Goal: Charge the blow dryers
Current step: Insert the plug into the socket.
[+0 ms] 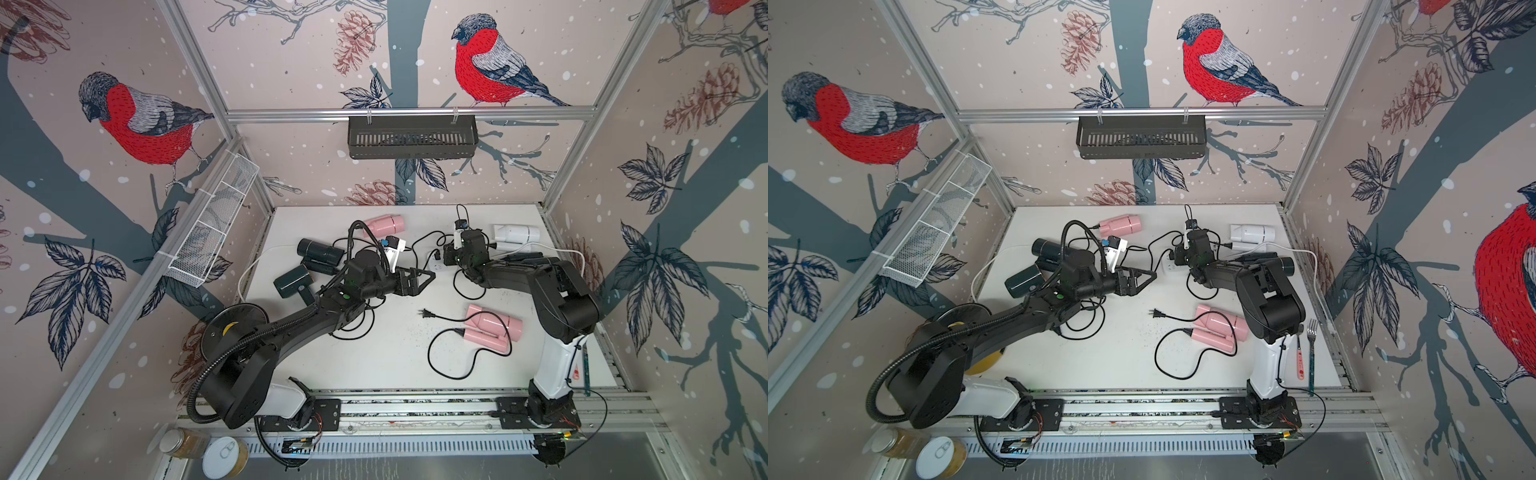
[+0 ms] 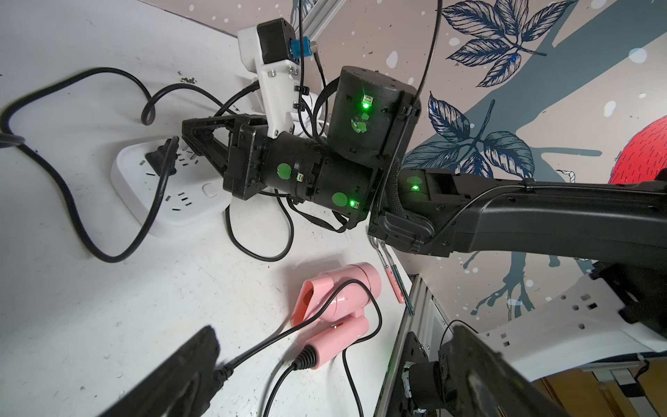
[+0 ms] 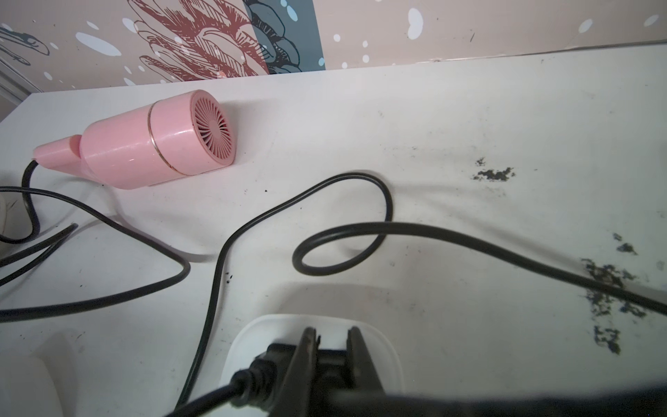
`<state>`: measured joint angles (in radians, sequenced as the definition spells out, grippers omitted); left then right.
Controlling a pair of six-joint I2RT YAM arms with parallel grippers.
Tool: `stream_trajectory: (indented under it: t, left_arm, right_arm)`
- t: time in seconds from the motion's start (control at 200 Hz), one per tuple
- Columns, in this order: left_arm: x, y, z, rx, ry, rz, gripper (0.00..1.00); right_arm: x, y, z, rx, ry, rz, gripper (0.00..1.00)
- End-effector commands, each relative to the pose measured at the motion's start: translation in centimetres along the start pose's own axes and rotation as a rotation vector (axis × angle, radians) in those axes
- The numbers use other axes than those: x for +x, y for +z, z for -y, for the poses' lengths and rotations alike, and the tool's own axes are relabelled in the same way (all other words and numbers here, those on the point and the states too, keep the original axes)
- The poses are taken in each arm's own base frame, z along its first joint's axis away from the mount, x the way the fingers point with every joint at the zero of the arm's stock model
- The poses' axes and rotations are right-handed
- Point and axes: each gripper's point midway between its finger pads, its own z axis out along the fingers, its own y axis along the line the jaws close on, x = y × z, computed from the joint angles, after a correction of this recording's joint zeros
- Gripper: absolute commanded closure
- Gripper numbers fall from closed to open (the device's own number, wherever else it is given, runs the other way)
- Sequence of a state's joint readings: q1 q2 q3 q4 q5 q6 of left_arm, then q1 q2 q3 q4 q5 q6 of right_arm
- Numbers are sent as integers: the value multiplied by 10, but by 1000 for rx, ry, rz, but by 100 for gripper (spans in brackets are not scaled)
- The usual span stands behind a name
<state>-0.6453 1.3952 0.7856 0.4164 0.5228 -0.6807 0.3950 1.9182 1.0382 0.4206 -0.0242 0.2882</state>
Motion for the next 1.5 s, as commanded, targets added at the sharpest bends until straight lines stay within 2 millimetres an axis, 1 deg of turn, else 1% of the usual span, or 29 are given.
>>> stream_trajectory:
  t: [0.0,0.31,0.565,0.69,0.841,1.021,1.146,1.291,1.496]
  left_arm:
    - [-7,0,10,45,28,26,0]
    - [-6,0,10,44,26,22,0]
    - [-6,0,9,45,26,21,0]
    - [-5,0,9,45,27,19,0]
    - [-5,0,9,43,26,19,0]
    - [-6,0,9,44,27,21,0]
    - [-5,0,10,48,27,20,0]
    - [-5,-1,10,46,27,22,0]
    - [-3,-2,10,45,28,21,0]
  right_arm:
    - [-13,0,-3,-14,6,34,93]
    - [1,9,-1,-11,8,-1,93]
    - [15,11,-1,7,-11,-24,93]
    - [22,10,0,20,-22,-35,94]
    - [26,5,2,31,-17,-32,94]
    - [27,-1,5,39,-3,-23,94]
    - [27,-1,6,37,8,-23,94]
    - [30,0,8,95,-33,-33,92]
    - [42,2,11,186,-97,-46,92]
